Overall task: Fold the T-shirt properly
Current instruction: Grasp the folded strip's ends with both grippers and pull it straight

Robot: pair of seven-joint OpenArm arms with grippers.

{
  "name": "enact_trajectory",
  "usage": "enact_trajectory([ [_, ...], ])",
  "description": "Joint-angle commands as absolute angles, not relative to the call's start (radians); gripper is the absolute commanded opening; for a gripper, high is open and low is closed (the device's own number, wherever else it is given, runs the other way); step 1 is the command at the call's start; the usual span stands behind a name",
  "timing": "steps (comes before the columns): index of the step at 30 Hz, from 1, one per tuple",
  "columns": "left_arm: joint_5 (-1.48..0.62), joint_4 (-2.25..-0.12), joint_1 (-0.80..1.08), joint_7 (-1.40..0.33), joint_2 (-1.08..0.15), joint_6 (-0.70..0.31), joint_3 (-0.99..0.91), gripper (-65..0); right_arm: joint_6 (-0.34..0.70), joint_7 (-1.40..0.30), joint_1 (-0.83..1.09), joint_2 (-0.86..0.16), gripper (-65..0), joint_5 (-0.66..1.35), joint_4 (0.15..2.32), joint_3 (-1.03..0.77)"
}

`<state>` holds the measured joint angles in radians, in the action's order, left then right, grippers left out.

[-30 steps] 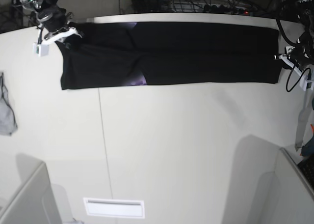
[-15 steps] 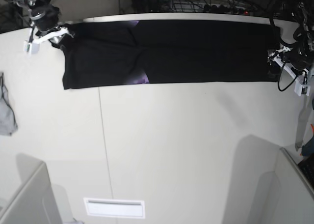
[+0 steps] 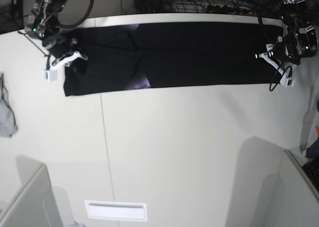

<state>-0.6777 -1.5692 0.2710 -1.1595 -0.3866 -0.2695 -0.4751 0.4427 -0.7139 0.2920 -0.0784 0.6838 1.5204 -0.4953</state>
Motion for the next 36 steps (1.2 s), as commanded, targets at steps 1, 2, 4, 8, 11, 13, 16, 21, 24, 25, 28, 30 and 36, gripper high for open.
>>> enact_trajectory([
  [1,-0.630,-1.549,0.254,-1.127,-0.397,-0.268,-0.447,-65.0,0.433,-0.702,0.278,-0.088,-65.0,0.639,1.517,-0.499],
  [2,-0.596,-1.523,0.242,-1.098,-0.394,-0.268,-0.418,-65.0,0.433,-0.699,0.263,-0.088,-65.0,0.615,1.498,-0.496],
  [4,-0.544,-1.484,0.208,-1.064,-0.369,-0.268,-0.390,-65.0,0.433,-0.699,0.222,-0.087,-65.0,0.584,1.461,-0.499],
  [8,-0.433,-1.426,0.108,-1.050,-0.332,-0.268,-0.392,-65.0,0.432,-0.699,0.130,-0.088,-65.0,0.545,1.385,-0.501],
  [11,-0.397,-1.409,0.028,-1.052,-0.320,-0.268,-0.384,-65.0,0.432,-0.699,0.079,-0.088,-65.0,0.506,1.368,-0.501],
  [13,-0.398,-1.417,-0.012,-1.058,-0.320,-0.268,-0.383,-65.0,0.432,-0.705,0.067,-0.088,-65.0,0.501,1.377,-0.501],
  [16,-0.398,-1.468,-0.056,-1.127,-0.321,-0.268,-0.401,-65.0,0.432,-0.707,0.073,-0.088,-65.0,0.504,1.442,-0.501],
  [21,-0.400,-1.685,-0.025,-1.141,-0.320,-0.271,-0.522,-65.0,0.438,-0.707,0.120,-0.053,-65.0,0.506,1.581,-0.498],
  [24,-0.423,-1.764,0.021,-1.141,-0.320,-0.272,-0.611,-65.0,0.438,-0.707,0.166,-0.036,-65.0,0.506,1.692,-0.490],
  [25,-0.450,-1.768,0.035,-1.141,-0.320,-0.272,-0.645,-65.0,0.438,-0.707,0.180,-0.035,-65.0,0.506,1.725,-0.490],
  [28,-0.613,-1.733,0.084,-1.139,-0.325,-0.272,-0.771,-36.5,0.438,-0.707,0.234,-0.018,-65.0,0.506,1.833,-0.450],
  [30,-0.697,-1.681,0.102,-1.138,-0.328,-0.272,-0.819,-16.8,0.438,-0.707,0.263,-0.016,-65.0,0.506,1.883,-0.426],
  [36,-0.788,-1.500,0.091,-1.122,-0.363,-0.272,-0.796,0.0,0.438,-0.707,0.291,-0.016,-65.0,0.506,1.919,-0.344],
])
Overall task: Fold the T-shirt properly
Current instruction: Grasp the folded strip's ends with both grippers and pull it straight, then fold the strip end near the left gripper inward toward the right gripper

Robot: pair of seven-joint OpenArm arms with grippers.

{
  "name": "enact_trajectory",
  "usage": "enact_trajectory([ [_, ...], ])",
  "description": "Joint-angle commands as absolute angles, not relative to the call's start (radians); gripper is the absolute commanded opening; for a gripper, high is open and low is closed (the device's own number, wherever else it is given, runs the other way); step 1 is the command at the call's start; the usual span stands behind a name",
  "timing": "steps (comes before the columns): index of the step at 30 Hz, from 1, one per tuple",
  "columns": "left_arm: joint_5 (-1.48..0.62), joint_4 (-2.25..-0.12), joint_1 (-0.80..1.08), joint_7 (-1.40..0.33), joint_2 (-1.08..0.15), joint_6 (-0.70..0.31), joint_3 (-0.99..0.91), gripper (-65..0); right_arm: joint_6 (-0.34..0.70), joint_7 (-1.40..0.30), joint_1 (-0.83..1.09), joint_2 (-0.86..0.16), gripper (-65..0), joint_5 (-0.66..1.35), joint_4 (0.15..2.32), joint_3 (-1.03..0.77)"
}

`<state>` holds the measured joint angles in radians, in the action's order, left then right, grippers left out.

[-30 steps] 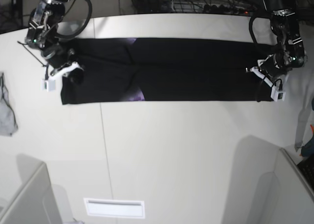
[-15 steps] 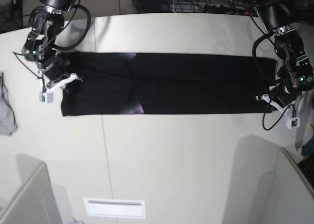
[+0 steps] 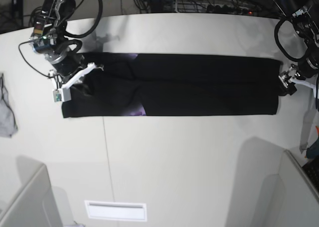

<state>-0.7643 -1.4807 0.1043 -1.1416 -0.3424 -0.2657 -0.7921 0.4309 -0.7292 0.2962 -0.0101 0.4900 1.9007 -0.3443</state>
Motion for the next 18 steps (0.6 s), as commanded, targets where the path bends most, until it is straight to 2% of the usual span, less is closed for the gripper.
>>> enact_trajectory([
  [1,-0.788,-1.474,0.081,-1.096,-0.363,-0.272,-0.776,0.0,0.438,-0.707,0.291,-0.016,-65.0,0.506,1.919,-0.334],
  [7,-0.786,-1.303,0.067,-0.940,-0.374,-0.271,-0.619,-3.1,0.438,-0.707,0.292,-0.016,-65.0,0.506,1.919,-0.317],
  [10,-0.786,-1.256,0.065,-0.921,-0.375,-0.271,-0.559,-8.6,0.438,-0.705,0.305,-0.016,-65.0,0.506,1.920,-0.323],
  [11,-0.786,-1.248,0.065,-0.921,-0.377,-0.271,-0.552,-12.5,0.438,-0.704,0.306,-0.016,-65.0,0.506,1.922,-0.323],
  [13,-0.786,-1.236,0.065,-0.920,-0.380,-0.271,-0.553,-26.3,0.438,-0.704,0.311,-0.016,-65.0,0.506,1.923,-0.325],
  [17,-0.786,-1.222,0.065,-0.918,-0.403,-0.271,-0.553,-62.7,0.438,-0.700,0.320,-0.016,-65.0,0.506,1.923,-0.325],
  [18,-0.786,-1.221,0.062,-0.909,-0.409,-0.271,-0.552,-65.0,0.438,-0.700,0.320,-0.016,-65.0,0.506,1.923,-0.325],
])
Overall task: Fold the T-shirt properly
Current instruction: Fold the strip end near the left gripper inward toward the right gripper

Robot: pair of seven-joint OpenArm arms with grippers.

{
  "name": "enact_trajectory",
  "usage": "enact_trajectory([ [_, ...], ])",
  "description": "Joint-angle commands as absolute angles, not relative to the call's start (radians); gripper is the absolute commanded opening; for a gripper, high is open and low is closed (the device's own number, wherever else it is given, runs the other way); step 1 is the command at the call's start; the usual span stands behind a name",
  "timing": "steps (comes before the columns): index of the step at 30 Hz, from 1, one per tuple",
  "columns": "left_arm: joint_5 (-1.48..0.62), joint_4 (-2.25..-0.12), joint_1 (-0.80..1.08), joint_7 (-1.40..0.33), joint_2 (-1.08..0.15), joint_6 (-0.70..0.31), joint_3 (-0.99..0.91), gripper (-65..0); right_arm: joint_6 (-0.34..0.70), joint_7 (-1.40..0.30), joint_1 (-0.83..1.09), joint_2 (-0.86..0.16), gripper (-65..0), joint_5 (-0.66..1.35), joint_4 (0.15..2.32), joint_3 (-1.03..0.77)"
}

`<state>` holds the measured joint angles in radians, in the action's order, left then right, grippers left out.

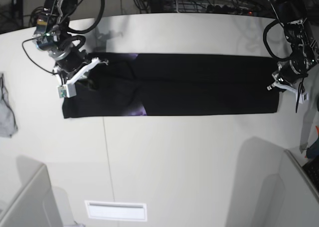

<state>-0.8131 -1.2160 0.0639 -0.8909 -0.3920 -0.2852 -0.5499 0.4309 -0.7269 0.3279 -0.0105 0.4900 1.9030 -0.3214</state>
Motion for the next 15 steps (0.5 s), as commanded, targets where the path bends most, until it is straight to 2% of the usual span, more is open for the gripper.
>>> enact_trajectory([
  [1,-0.786,-1.221,0.051,-0.895,-0.409,-0.271,-0.550,-65.0,0.438,-0.700,0.323,-0.016,-65.0,0.506,1.923,-0.325],
  [7,-0.696,-1.271,0.038,-0.872,-0.435,-0.271,-0.553,-65.0,0.438,-0.700,0.335,-0.016,-65.0,0.506,1.923,-0.325],
  [15,-0.682,-1.667,0.206,-0.877,-0.395,-0.266,-0.529,-65.0,0.438,-0.700,0.338,-0.016,-65.0,0.506,1.923,-0.325],
])
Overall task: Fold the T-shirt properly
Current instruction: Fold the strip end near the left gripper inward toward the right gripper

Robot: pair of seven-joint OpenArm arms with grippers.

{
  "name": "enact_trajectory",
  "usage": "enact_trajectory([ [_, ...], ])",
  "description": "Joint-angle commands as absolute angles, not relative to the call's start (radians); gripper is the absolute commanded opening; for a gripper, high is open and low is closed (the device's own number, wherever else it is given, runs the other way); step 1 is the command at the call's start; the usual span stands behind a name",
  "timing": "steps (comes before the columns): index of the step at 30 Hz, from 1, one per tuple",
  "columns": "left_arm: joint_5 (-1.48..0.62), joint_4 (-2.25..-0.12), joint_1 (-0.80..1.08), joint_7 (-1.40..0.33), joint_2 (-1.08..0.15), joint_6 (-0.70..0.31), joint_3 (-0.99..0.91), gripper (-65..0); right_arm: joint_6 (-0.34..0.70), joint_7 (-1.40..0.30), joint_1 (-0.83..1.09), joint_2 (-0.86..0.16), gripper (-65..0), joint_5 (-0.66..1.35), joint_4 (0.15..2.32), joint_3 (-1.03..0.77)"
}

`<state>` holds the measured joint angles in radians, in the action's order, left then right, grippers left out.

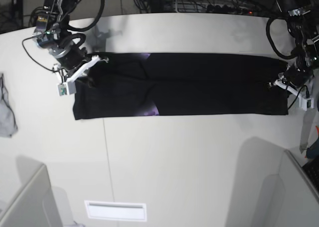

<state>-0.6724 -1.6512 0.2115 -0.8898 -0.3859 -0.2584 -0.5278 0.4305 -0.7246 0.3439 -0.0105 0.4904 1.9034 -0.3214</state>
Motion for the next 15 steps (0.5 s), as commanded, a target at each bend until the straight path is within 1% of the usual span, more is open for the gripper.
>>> enact_trajectory([
  [1,-0.682,-1.716,0.222,-0.892,-0.372,-0.266,-0.516,-65.0,0.438,-0.700,0.335,-0.016,-65.0,0.506,1.923,-0.325],
  [5,-0.682,-1.813,0.240,-0.963,-0.291,-0.266,-0.446,-65.0,0.438,-0.700,0.332,-0.016,-65.0,0.506,1.923,-0.325],
  [12,-0.682,-1.813,0.211,-0.981,-0.166,-0.260,-0.292,-65.0,0.438,-0.705,0.320,-0.016,-65.0,0.506,1.923,-0.325],
  [15,-0.680,-1.796,0.183,-0.981,-0.134,-0.174,-0.216,-65.0,0.438,-0.705,0.320,-0.016,-65.0,0.506,1.923,-0.325],
])
